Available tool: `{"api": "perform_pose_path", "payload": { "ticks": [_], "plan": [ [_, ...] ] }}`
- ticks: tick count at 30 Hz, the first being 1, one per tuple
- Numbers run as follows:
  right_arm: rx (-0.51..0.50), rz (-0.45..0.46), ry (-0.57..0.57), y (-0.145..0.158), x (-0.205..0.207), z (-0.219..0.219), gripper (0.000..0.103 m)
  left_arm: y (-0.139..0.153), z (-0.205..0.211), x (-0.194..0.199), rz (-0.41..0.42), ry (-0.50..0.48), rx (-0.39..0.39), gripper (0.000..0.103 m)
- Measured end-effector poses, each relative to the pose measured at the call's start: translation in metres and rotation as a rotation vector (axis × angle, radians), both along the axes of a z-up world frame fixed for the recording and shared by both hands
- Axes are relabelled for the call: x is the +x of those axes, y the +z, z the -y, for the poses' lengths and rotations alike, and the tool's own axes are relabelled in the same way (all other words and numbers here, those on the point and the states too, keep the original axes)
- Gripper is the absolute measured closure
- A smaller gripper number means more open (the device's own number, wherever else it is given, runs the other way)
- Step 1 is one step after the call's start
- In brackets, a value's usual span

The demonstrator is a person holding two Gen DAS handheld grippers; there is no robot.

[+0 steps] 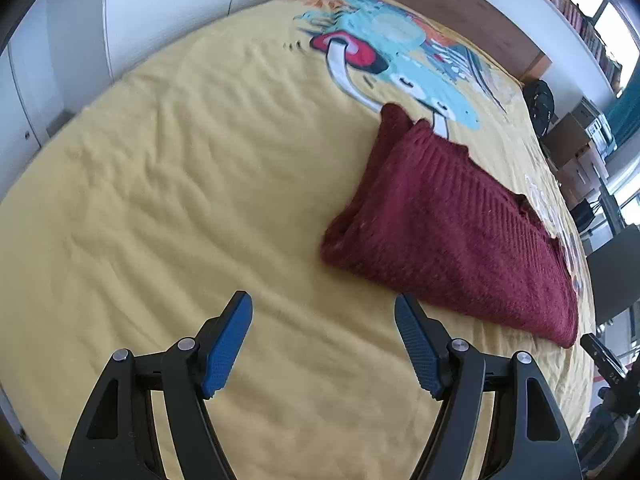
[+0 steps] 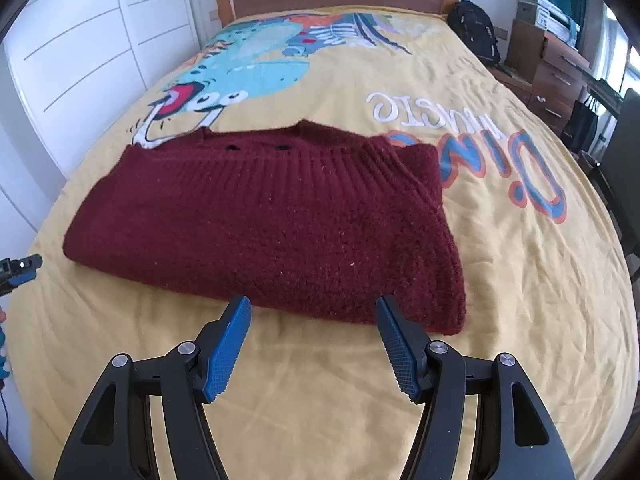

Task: Fold small clothes

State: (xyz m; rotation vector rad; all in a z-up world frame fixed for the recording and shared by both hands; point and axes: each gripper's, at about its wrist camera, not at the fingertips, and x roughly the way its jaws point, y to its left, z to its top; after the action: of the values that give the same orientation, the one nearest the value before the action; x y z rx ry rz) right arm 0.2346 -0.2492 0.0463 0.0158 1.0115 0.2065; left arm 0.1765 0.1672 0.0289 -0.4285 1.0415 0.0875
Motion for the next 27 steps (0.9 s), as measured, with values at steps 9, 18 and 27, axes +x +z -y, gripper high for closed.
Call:
{"api": "perform_pose_path", "payload": {
  "ticks": [9, 18, 27],
  "plan": [
    [-0.010, -0.029, 0.002, -0.020, 0.024, -0.008, 0.036, -0.030, 0.000, 0.015, -0.042, -0.028, -0.101, 0.034],
    [-0.008, -0.033, -0.002, -0.033, 0.048, -0.014, 0.036, -0.049, 0.007, 0.048, -0.046, -0.063, -0.203, 0.034],
    [-0.013, -0.030, -0.006, -0.041, 0.066, -0.011, 0.036, -0.053, -0.021, 0.085, 0.010, 0.035, -0.307, 0.034]
  ]
}}
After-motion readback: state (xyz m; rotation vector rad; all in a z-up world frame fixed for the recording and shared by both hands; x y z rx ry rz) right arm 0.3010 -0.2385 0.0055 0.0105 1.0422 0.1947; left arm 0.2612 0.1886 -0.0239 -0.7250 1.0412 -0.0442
